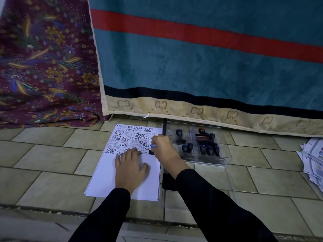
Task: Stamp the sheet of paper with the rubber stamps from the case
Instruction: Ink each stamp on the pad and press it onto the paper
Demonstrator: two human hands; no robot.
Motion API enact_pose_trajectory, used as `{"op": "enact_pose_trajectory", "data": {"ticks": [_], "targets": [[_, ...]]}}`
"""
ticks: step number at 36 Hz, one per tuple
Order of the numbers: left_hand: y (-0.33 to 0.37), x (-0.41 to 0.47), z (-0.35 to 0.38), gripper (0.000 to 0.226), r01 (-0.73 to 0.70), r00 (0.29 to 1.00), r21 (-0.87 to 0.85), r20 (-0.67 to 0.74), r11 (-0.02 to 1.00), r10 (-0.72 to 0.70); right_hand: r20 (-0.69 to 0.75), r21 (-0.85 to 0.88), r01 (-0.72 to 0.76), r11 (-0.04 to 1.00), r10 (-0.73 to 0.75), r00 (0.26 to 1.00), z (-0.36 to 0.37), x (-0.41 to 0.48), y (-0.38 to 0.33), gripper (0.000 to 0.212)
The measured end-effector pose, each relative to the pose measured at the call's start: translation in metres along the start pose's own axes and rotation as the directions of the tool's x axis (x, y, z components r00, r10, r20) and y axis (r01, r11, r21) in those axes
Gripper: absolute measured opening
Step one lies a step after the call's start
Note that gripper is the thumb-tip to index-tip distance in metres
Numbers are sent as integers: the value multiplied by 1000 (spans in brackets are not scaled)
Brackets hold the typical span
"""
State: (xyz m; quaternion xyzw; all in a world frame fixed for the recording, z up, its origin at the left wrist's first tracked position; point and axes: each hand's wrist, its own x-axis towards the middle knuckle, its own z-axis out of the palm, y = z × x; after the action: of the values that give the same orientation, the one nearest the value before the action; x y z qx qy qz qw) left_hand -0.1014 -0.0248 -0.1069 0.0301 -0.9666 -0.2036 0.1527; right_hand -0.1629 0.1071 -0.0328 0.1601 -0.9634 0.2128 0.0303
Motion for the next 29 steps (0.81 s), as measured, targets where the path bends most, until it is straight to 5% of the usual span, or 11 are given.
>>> {"op": "enact_pose_trajectory", "data": {"ticks": [4,7,10,14,29], "targets": [[2,1,-1,50,-8,1000,5,-8,1000,8,-31,-15,4,1000,-4,1000,1,4,0,19],[1,0,-2,48,-4,1000,0,-5,1000,4,-5,24,18,1000,-18,1000,-4,5,4,4],[0,1,-2,47,-9,1000,2,-4,1000,9,-200,242,0,970,50,979,-21,8,16,8],[1,1,-2,42,-2,1000,-2,5,1000,2,-447,471,3,882,236,863,-56,22,37,23],[-1,0,-3,43,-6,1000,-26,10,1000,7,-174,172,-171,970,201,964,-30,54,75,12]]}}
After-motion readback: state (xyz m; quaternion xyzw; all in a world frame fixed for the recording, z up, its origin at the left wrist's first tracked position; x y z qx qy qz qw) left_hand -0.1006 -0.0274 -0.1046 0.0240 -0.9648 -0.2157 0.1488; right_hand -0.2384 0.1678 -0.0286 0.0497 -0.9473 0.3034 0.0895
